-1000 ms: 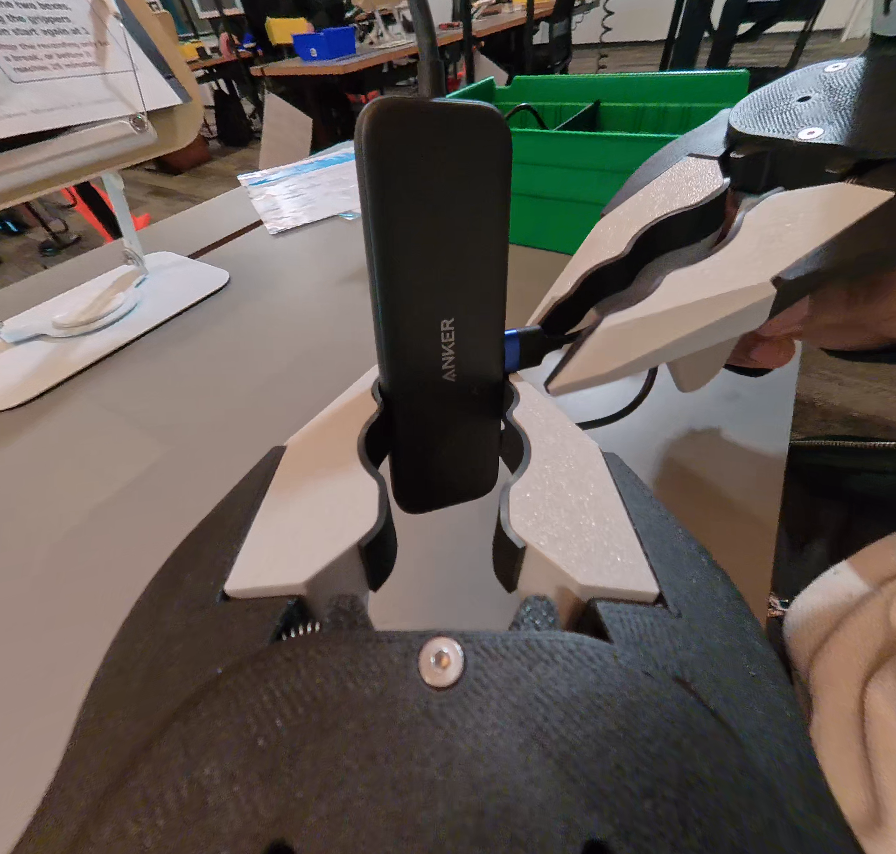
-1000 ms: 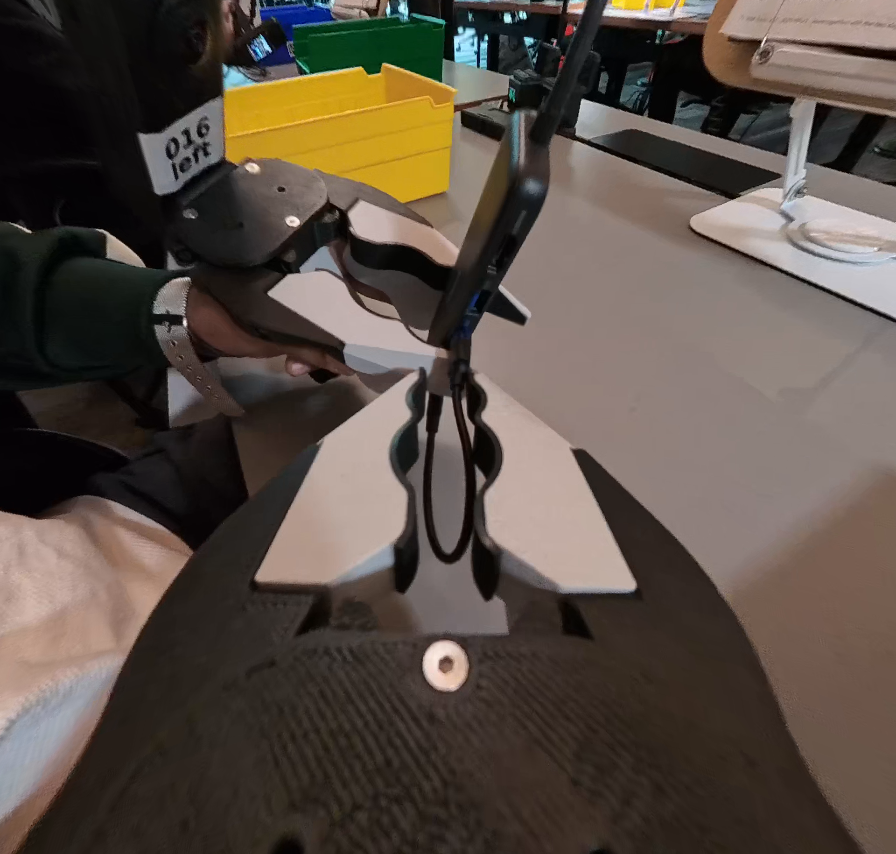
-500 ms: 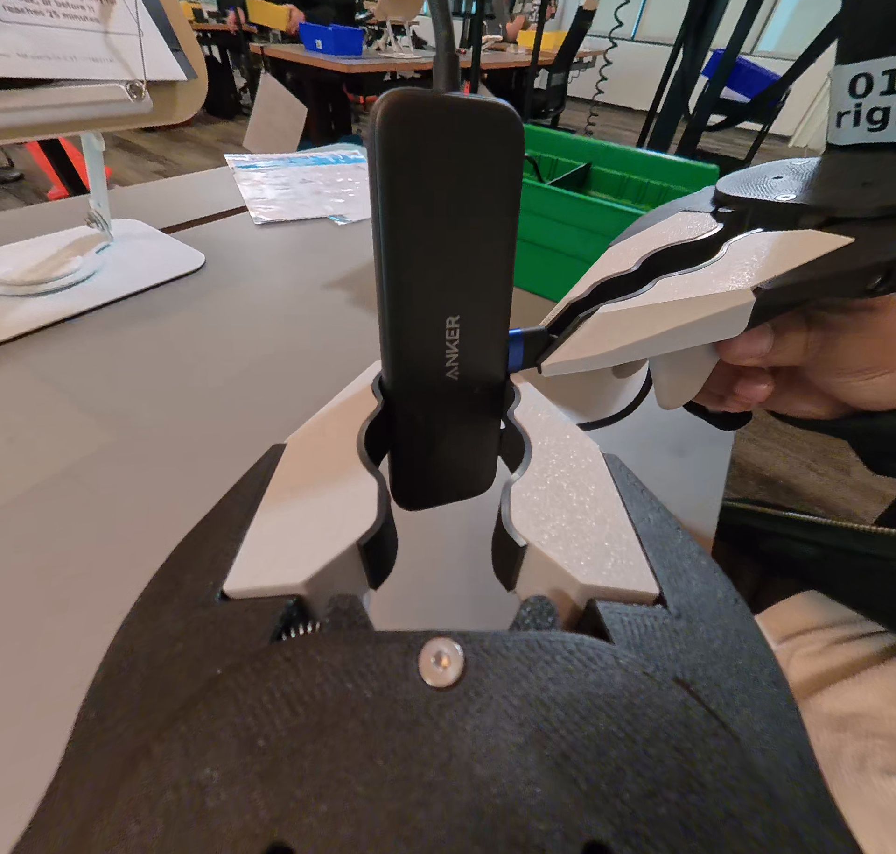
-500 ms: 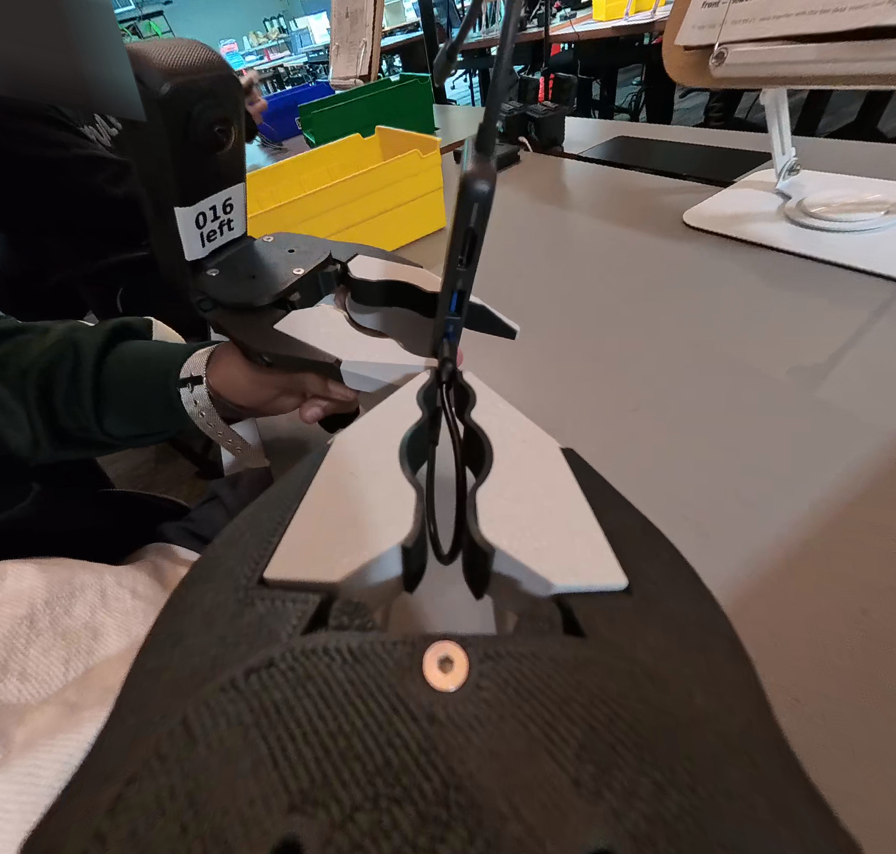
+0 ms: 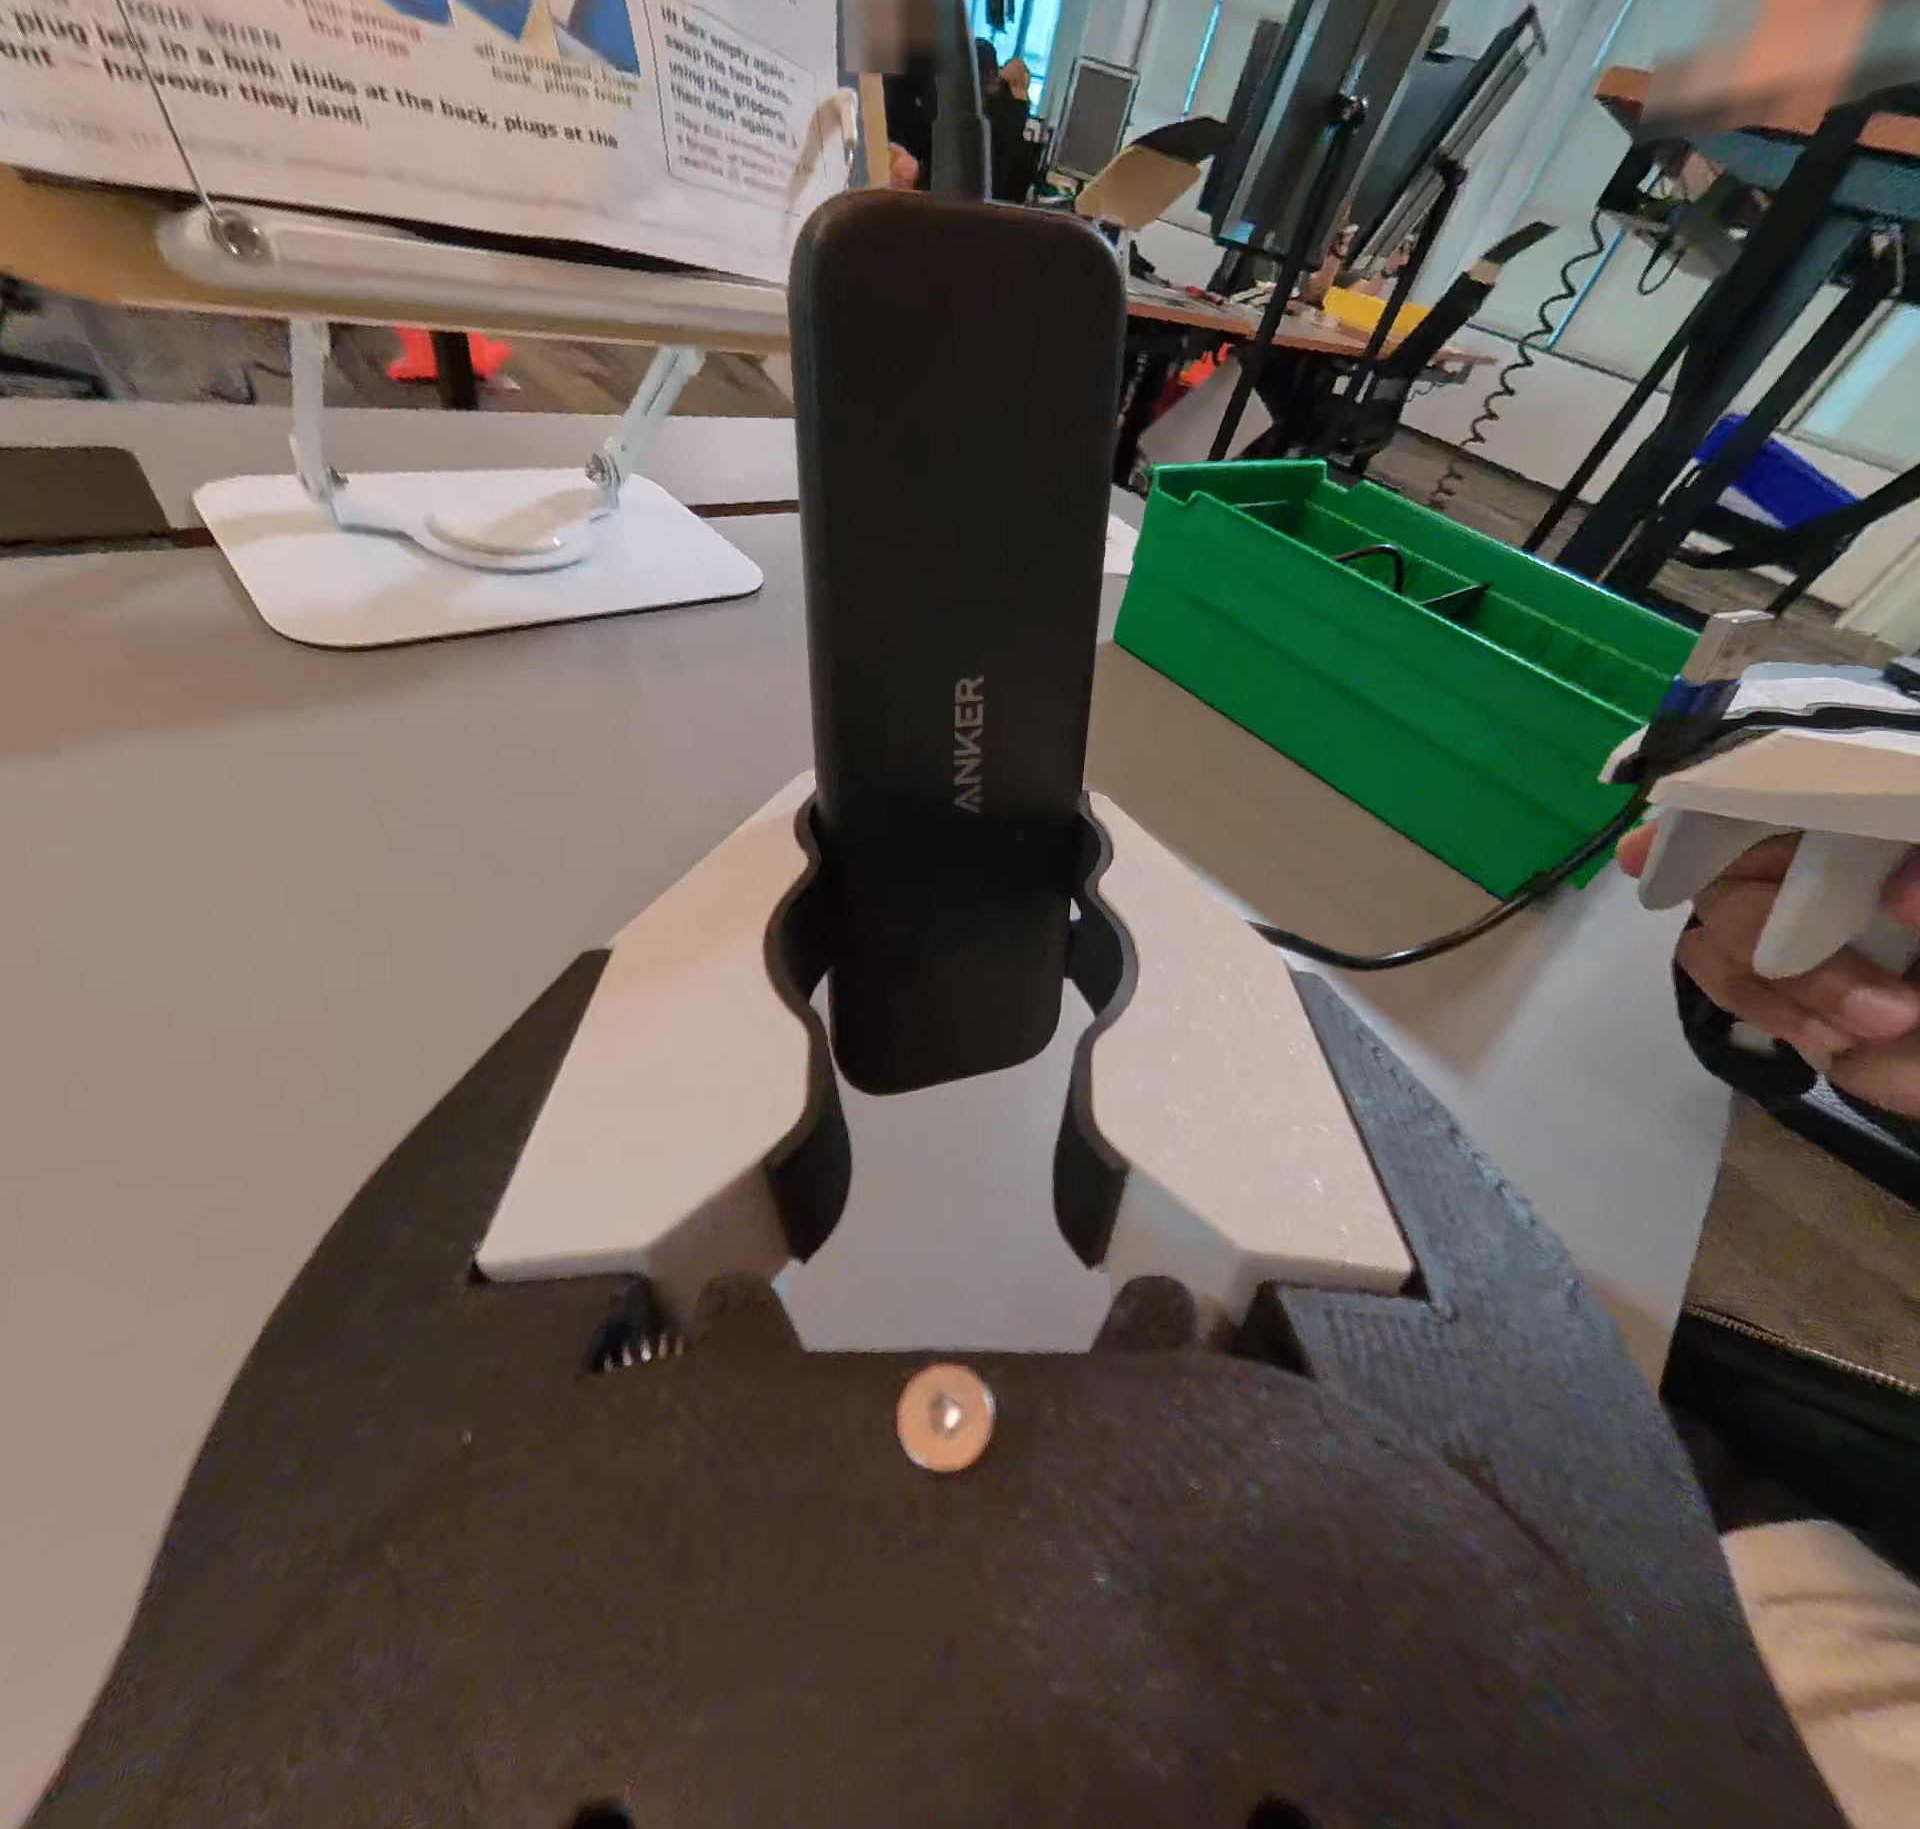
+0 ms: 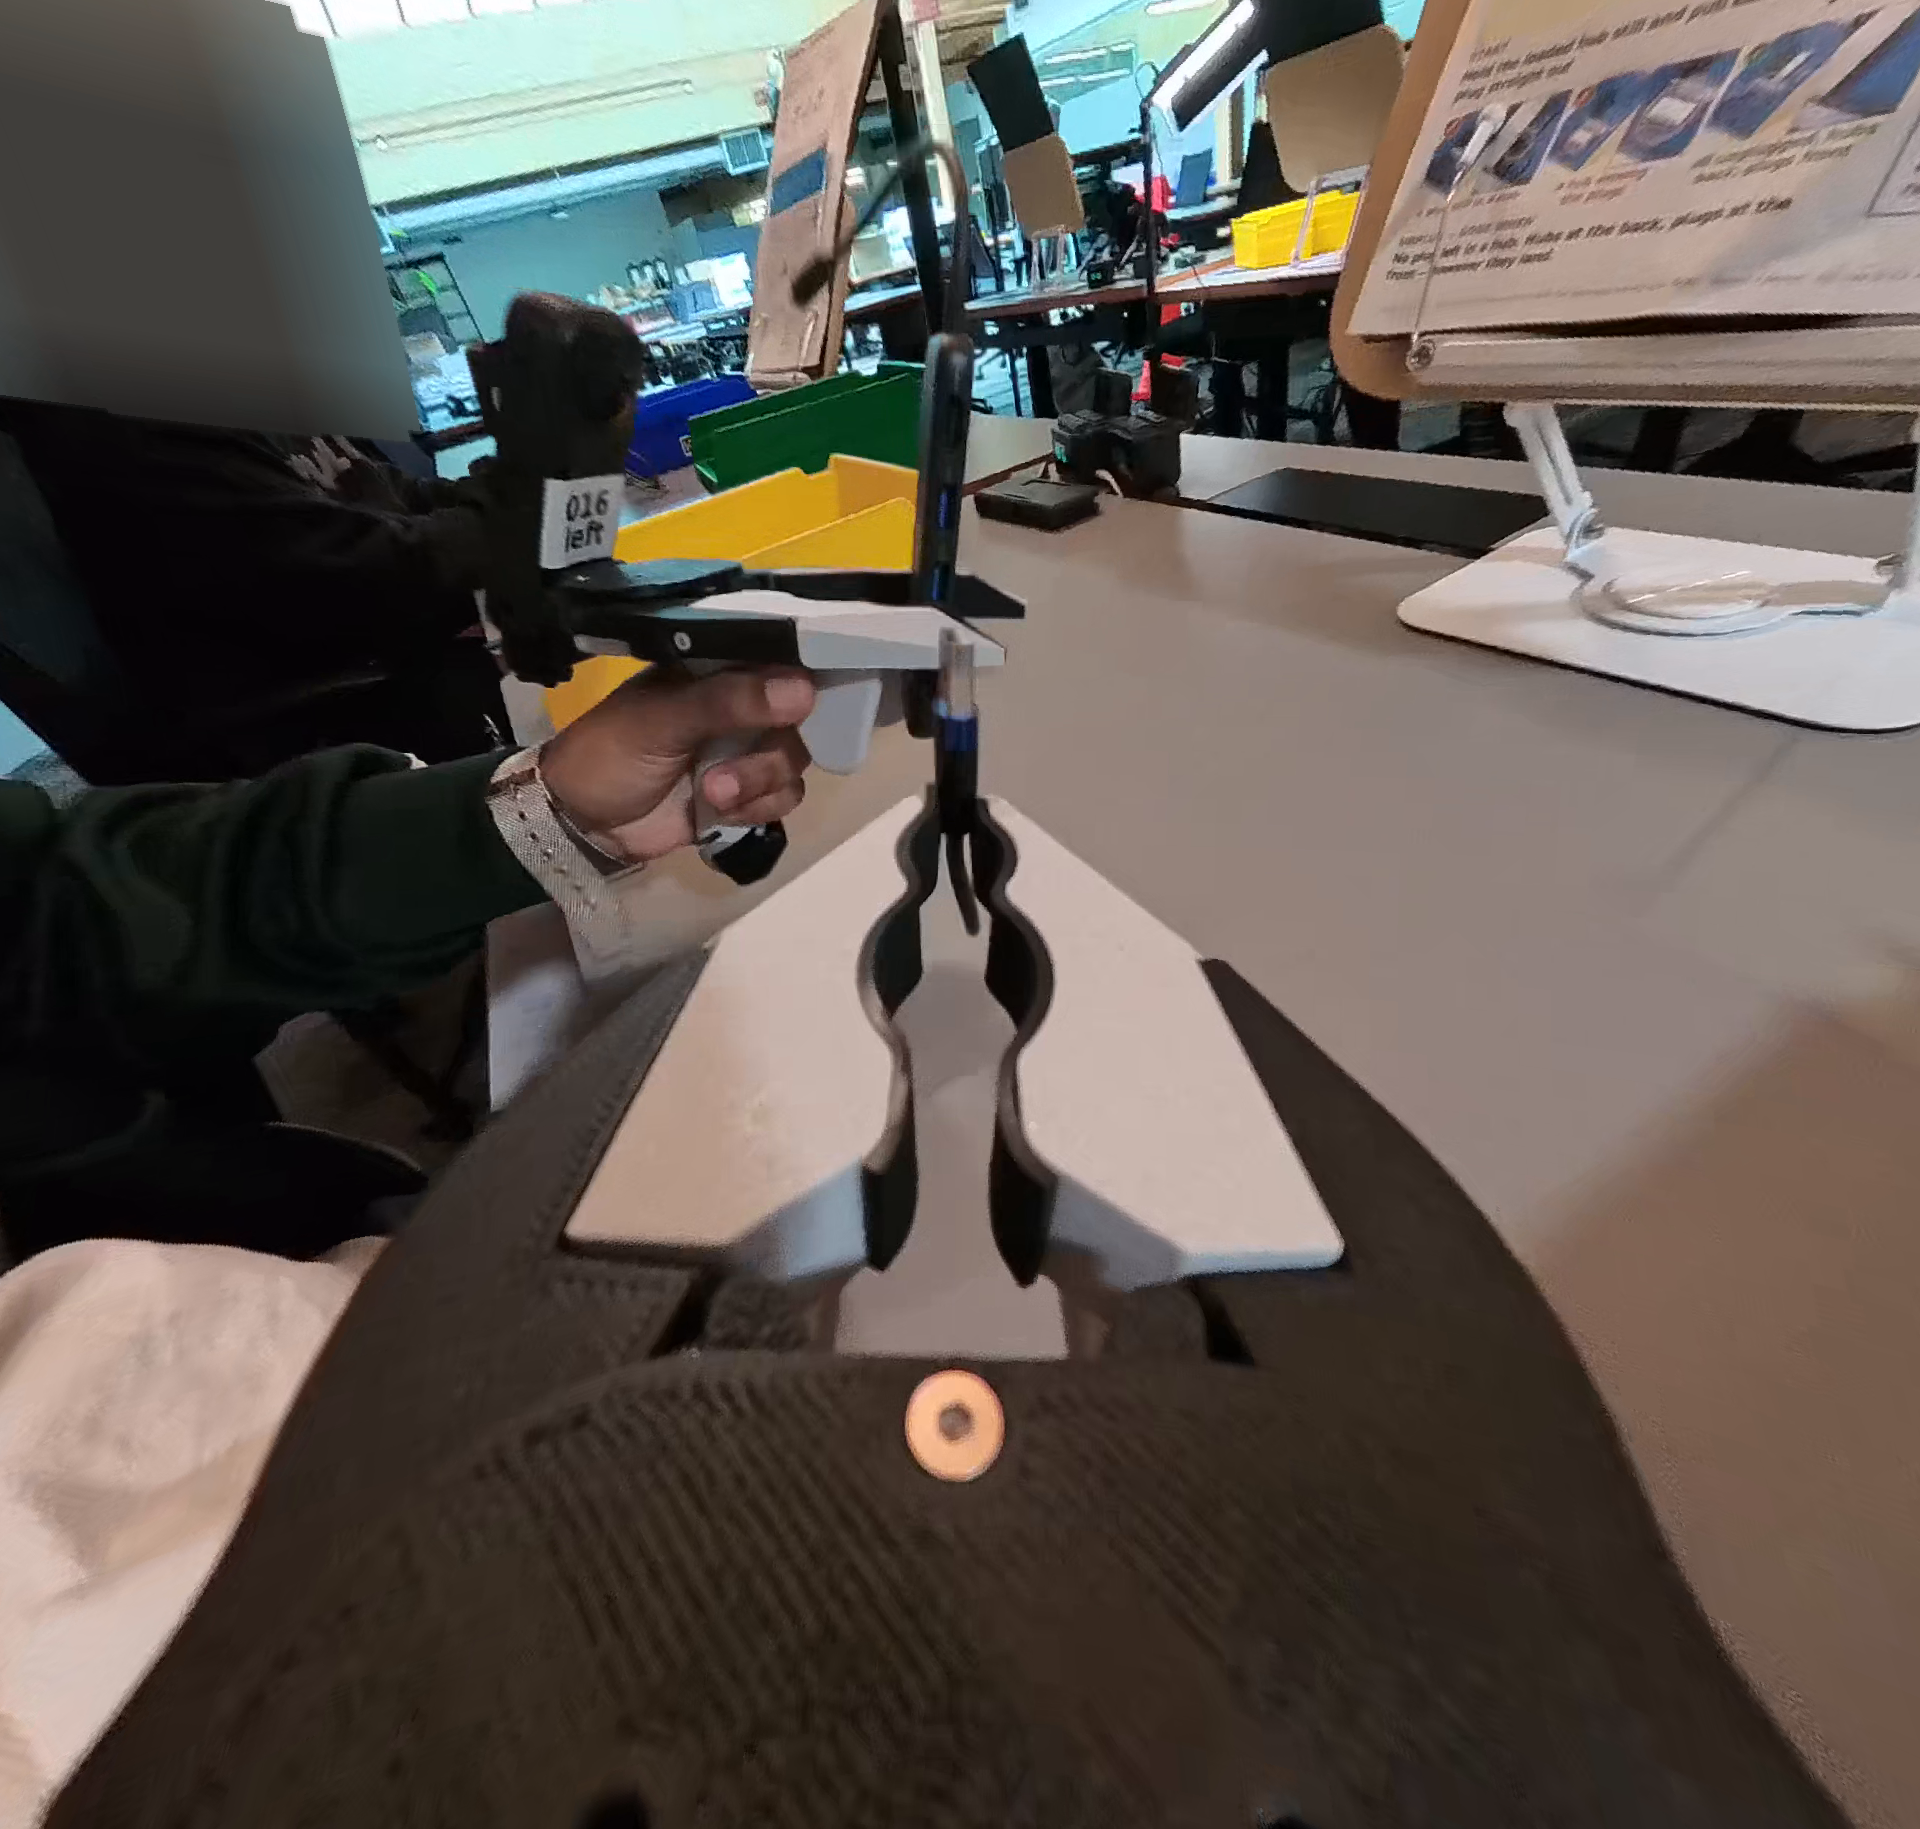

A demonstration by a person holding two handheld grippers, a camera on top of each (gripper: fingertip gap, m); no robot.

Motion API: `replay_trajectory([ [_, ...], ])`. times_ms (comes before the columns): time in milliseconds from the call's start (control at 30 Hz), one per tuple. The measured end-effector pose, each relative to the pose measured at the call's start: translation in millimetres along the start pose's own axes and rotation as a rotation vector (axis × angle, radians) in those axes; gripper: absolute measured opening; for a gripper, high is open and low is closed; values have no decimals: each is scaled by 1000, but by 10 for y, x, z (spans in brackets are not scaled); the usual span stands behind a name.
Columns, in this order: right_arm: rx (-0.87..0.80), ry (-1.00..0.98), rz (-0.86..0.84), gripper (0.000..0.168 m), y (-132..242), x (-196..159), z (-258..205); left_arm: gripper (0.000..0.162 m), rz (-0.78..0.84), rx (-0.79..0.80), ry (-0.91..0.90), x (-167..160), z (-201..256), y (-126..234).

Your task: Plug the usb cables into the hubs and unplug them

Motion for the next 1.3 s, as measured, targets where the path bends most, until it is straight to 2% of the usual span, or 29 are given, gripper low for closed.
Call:
replay_trajectory([
  [100,-4,1,3,5,-26,-45,29,42,-15,-49,81,-25,84,-6],
  [167,11,4,-2,4,-98,-105,-11,43,-44,-80,72,-110,227,-35],
  [200,19,3,-19,9,-146,-149,-33,43,-52,-96,64,-143,311,-46],
  [300,36,-6,-88,35,-283,-309,-95,43,-70,-133,56,-202,522,-57],
  [400,29,-4,-131,40,-341,-398,-119,43,-73,-152,68,-227,646,-44],
  [567,18,-3,-125,33,-320,-382,-103,42,-78,-179,128,-253,772,-25],
  [633,41,-8,-128,22,-317,-382,-130,43,-86,-184,128,-283,785,-33],
  [667,41,-4,-142,8,-317,-391,-137,43,-89,-188,129,-290,782,-37],
  [700,30,6,-158,6,-317,-397,-132,43,-105,-195,121,-307,777,-42],
  [967,37,-63,-193,4,-310,-374,-108,43,-152,-257,158,-317,761,-69],
  [1300,-10,29,-212,4,-279,-280,-158,43,-141,-297,133,-253,787,-40],
])
Point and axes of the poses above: each gripper's, where its closed fingertips meet, y back along the fingers, x out of its top, z = x × y across the jaws, the point moved 3 cm from there along y, back along the fingers, and after that the axes turned 9 degrees about x, right-handed, at the moved point
